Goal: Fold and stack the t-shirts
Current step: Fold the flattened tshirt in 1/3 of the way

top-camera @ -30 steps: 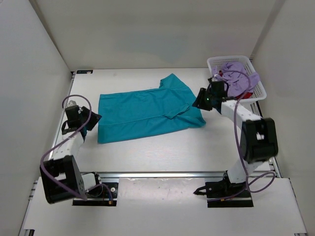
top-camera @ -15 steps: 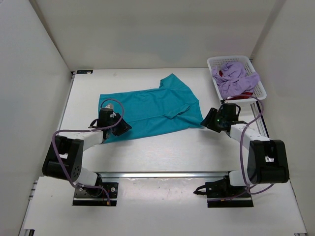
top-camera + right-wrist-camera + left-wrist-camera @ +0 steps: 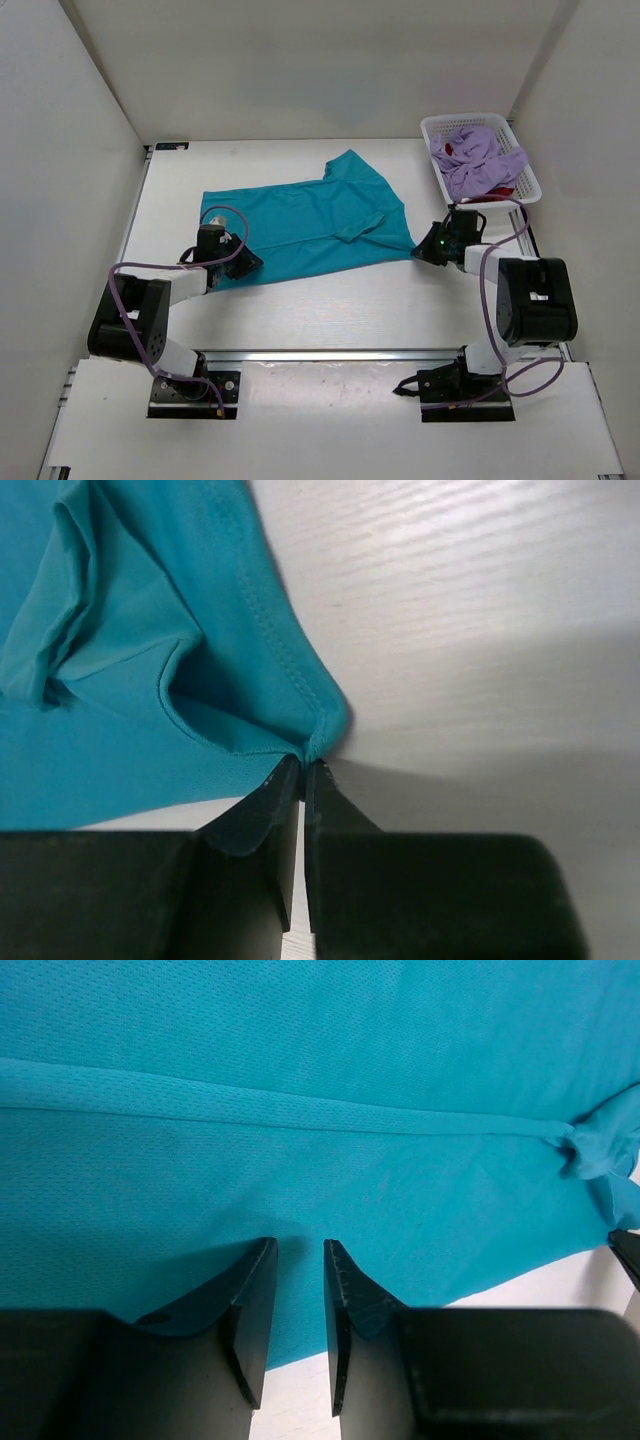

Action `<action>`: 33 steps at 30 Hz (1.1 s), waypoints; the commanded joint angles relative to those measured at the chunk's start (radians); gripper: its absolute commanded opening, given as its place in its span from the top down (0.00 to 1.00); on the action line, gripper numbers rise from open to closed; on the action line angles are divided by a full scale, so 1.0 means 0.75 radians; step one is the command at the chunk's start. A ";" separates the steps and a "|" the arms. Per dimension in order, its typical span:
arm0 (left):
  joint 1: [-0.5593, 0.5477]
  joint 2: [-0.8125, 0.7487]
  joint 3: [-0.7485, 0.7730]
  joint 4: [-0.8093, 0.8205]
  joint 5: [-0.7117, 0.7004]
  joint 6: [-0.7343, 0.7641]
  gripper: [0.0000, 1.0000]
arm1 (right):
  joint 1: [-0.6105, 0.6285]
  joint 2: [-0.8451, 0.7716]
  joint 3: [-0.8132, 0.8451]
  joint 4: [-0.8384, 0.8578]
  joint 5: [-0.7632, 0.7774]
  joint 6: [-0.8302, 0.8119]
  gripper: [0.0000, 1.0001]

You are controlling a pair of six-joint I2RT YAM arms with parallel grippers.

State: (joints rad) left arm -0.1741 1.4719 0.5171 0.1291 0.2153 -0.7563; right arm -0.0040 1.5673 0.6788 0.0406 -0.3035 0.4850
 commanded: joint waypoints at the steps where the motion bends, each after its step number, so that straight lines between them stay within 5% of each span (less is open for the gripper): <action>1: 0.009 -0.013 -0.023 -0.062 -0.060 0.051 0.64 | -0.033 -0.115 -0.115 0.028 0.042 0.022 1.00; 9: 0.042 -0.220 -0.170 -0.149 -0.044 0.092 0.64 | -0.023 -0.588 -0.537 -0.103 0.045 0.149 1.00; 11: 0.056 -0.277 -0.198 -0.172 -0.021 0.115 0.63 | -0.027 -0.702 -0.596 -0.160 0.045 0.181 0.91; 15: 0.052 -0.424 -0.193 -0.276 -0.015 0.153 0.56 | -0.023 -0.968 -0.568 -0.299 0.090 0.159 0.56; 17: -0.045 -0.459 -0.132 -0.315 -0.064 0.168 0.55 | -0.001 -1.016 -0.446 -0.405 0.118 0.120 0.54; 20: -0.233 -0.482 -0.019 -0.309 -0.123 0.147 0.54 | 0.095 -0.981 -0.329 -0.445 0.135 0.094 0.59; 24: -0.463 -0.366 0.082 -0.203 -0.152 0.096 0.54 | 0.418 -0.779 -0.216 -0.243 0.165 0.147 1.00; 27: -0.543 -0.247 0.118 -0.103 -0.118 0.068 0.55 | 0.600 -0.571 -0.120 -0.116 0.196 0.178 1.00; 30: -0.592 -0.161 0.096 -0.031 -0.097 0.057 0.56 | 0.666 -0.384 -0.054 -0.028 0.180 0.192 0.79; 33: -0.610 -0.124 0.065 0.036 -0.070 0.051 0.56 | 0.684 -0.259 -0.014 0.054 0.123 0.204 0.69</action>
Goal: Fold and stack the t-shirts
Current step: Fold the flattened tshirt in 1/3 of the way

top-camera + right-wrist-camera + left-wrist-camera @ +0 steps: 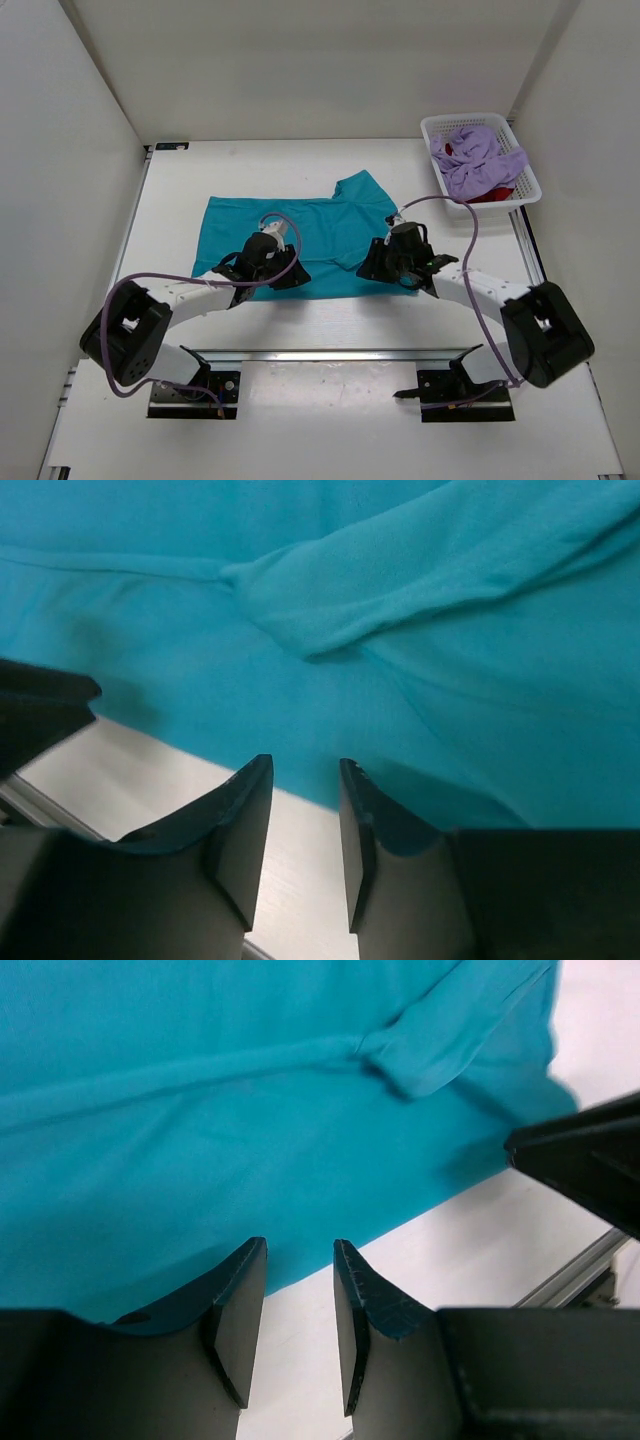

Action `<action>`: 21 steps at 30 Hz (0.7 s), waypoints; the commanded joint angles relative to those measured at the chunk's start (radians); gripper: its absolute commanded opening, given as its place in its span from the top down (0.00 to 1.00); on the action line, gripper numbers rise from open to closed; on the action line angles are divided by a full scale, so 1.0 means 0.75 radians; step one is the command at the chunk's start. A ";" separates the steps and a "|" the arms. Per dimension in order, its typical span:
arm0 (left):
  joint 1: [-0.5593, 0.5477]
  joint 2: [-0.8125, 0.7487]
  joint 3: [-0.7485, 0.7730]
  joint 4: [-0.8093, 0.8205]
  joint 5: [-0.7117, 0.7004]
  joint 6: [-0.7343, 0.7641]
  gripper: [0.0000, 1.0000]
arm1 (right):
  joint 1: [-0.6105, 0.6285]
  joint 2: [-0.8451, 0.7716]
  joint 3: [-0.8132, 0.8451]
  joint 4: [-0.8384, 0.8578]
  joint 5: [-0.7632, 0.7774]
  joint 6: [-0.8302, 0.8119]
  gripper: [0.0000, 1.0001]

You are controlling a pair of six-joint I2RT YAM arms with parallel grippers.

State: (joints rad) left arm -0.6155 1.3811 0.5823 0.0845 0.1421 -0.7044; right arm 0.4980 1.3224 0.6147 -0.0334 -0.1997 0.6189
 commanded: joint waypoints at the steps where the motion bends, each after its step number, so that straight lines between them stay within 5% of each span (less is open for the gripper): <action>1: -0.026 0.003 -0.032 0.110 0.027 -0.018 0.56 | 0.011 0.112 0.080 0.167 -0.026 0.026 0.68; 16: -0.020 0.032 -0.157 0.213 0.087 -0.028 0.57 | -0.018 0.396 0.207 0.235 -0.075 0.085 0.69; 19: -0.024 0.024 -0.159 0.225 0.087 -0.030 0.56 | -0.016 0.442 0.248 0.224 -0.090 0.087 0.82; 21: -0.026 0.030 -0.169 0.229 0.089 -0.032 0.56 | -0.016 0.462 0.289 0.190 -0.073 0.069 0.82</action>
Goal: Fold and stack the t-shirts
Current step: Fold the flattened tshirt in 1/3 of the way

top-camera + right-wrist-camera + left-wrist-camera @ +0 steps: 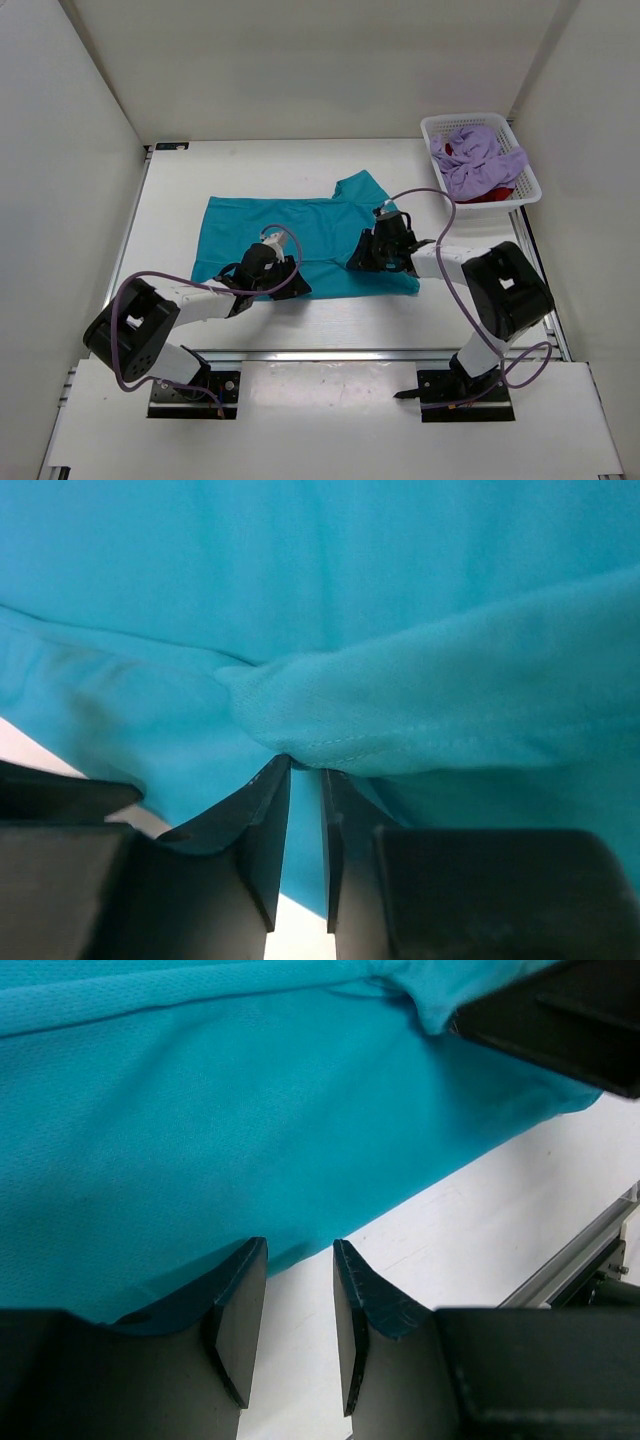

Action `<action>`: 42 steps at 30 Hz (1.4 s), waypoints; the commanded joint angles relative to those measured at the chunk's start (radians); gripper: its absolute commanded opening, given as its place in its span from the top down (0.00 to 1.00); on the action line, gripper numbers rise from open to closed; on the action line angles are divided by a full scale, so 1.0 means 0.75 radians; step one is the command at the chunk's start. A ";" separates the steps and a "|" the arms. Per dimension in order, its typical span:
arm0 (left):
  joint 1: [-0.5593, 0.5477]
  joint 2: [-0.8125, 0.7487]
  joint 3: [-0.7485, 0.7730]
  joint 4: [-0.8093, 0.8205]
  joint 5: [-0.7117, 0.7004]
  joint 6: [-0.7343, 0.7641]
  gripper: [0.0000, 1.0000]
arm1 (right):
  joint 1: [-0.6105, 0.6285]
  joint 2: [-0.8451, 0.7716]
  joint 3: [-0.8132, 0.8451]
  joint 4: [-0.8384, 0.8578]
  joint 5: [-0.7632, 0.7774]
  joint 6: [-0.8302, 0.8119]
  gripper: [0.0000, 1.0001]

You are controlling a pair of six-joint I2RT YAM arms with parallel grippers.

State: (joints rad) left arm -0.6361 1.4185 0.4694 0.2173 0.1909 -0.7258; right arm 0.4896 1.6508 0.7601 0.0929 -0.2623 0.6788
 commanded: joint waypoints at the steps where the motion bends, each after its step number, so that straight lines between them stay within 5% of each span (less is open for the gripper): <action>1: -0.001 -0.014 -0.012 0.054 0.036 -0.006 0.57 | -0.006 0.030 0.103 0.019 0.012 -0.013 0.82; 6: 0.012 0.005 -0.029 0.087 0.038 -0.022 0.56 | -0.021 0.136 0.248 -0.068 0.022 -0.024 0.99; 9: 0.018 0.005 -0.033 0.085 0.046 -0.026 0.57 | -0.031 0.255 0.422 -0.122 0.020 -0.048 1.00; 15: 0.022 -0.024 -0.037 0.056 0.034 -0.028 0.57 | -0.033 0.321 0.645 -0.241 0.020 -0.081 0.77; 19: 0.001 -0.034 -0.025 0.058 0.026 -0.035 0.56 | -0.051 0.143 0.444 -0.187 0.059 -0.124 0.69; 25: -0.025 0.017 0.069 0.044 0.032 -0.030 0.56 | -0.082 -0.198 0.071 -0.140 0.106 -0.159 0.93; 29: -0.084 0.088 0.151 0.040 0.034 -0.032 0.56 | -0.212 -0.385 -0.209 -0.063 0.084 -0.142 0.91; 34: -0.207 0.215 0.266 0.054 0.028 -0.055 0.56 | -0.360 -0.332 -0.177 -0.044 0.002 -0.209 0.77; 42: -0.318 0.403 0.439 0.081 0.058 -0.086 0.56 | -0.393 -0.040 0.070 -0.046 -0.064 -0.285 0.76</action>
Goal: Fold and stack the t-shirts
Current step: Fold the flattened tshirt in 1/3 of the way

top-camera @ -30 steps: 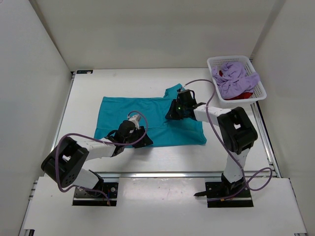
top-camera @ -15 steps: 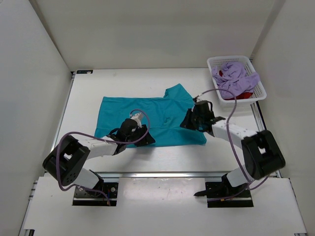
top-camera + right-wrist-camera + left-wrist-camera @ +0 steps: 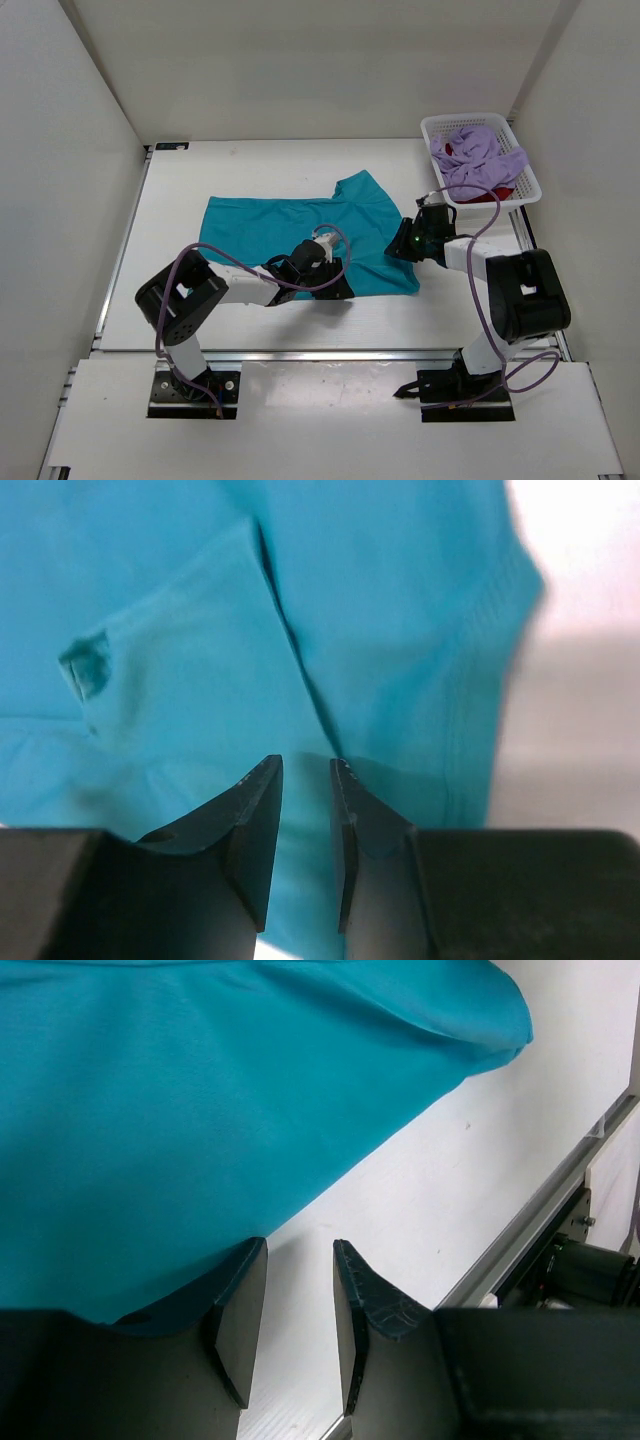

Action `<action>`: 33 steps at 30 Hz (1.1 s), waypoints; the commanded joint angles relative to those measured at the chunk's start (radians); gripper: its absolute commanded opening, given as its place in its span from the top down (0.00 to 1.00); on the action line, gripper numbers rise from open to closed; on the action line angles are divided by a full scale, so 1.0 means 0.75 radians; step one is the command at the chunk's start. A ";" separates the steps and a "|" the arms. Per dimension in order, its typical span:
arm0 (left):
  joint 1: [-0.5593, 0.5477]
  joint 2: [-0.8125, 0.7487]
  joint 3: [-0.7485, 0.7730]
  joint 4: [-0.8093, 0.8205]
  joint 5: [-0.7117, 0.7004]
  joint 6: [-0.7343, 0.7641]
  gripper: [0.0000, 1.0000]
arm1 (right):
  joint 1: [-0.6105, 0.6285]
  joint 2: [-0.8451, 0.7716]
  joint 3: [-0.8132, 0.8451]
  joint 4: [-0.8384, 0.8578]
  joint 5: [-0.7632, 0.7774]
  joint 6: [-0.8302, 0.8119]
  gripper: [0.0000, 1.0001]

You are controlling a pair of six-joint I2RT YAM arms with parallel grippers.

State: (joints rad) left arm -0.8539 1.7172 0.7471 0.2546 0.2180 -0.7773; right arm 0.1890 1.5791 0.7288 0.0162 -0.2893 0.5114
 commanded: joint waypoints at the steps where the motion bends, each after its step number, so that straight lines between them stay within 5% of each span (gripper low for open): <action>1: -0.033 0.030 0.092 0.029 0.026 -0.013 0.56 | 0.014 0.085 0.137 0.040 -0.001 -0.066 0.76; 11: -0.058 0.138 0.206 0.031 0.049 -0.019 0.57 | 0.016 0.146 0.167 0.026 0.044 -0.097 0.76; 16: -0.042 0.199 0.200 0.041 0.049 -0.021 0.57 | 0.028 0.153 0.186 0.017 0.026 -0.085 0.99; 33: -0.060 0.185 0.069 0.125 0.108 -0.076 0.57 | -0.023 0.310 0.411 -0.091 0.063 -0.171 0.95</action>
State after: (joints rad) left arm -0.8806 1.8664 0.8253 0.3855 0.2726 -0.8326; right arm 0.1806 1.7977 1.0168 -0.0467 -0.2615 0.4076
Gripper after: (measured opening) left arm 0.426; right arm 0.041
